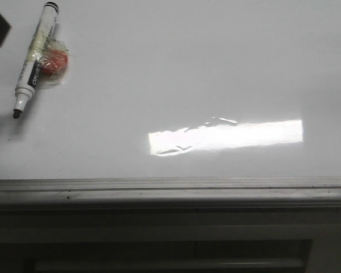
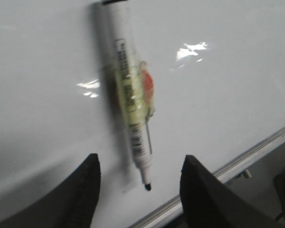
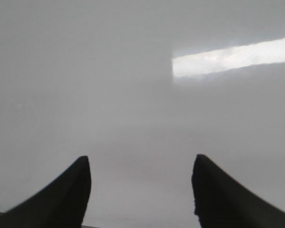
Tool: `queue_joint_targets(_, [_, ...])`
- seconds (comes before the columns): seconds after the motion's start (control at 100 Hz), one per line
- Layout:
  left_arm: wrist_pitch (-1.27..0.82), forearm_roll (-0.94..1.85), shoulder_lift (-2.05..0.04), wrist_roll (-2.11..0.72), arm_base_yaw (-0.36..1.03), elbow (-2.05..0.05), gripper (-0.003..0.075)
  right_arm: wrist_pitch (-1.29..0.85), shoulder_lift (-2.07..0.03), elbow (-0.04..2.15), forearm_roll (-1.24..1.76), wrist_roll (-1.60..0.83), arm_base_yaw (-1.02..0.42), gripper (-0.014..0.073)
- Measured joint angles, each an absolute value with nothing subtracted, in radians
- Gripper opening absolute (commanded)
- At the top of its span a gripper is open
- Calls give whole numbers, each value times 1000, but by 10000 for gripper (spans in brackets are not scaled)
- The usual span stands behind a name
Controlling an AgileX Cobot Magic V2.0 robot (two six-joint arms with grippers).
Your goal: Write number 0 on whiteboard
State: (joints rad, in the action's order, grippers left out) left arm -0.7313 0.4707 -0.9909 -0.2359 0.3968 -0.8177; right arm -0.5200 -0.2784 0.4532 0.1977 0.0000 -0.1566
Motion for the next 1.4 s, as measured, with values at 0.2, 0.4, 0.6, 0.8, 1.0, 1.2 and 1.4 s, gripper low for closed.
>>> queue_joint_targets(0.2, [-647,481,-1110,-230,448,-820,336,-538,-278,453,198,0,-157,401])
queue_joint_targets(0.4, [-619,473,-1179,-226,452,-827,158,-547,-278,453,204,0,-157,401])
queue_joint_targets(0.6, [-636,477,-1212,-232,454,-833,-20,-570,-278,463,327,-116,-157,401])
queue_joint_targets(0.8, [-659,470,-1201,-421,499,-838,-20,-708,-300,549,785,-752,-157,401])
queue_joint_targets(1.0, [-669,453,-1119,-807,658,-878,-20,-818,-400,631,1066,-1116,-166,401])
queue_joint_targets(1.2, [-675,453,-1069,-1038,793,-913,-20,-844,-517,690,1060,-1221,-328,402])
queue_joint_targets(1.4, [-678,451,-1069,-1066,822,-915,-20,-834,-690,744,1017,-1238,-465,402])
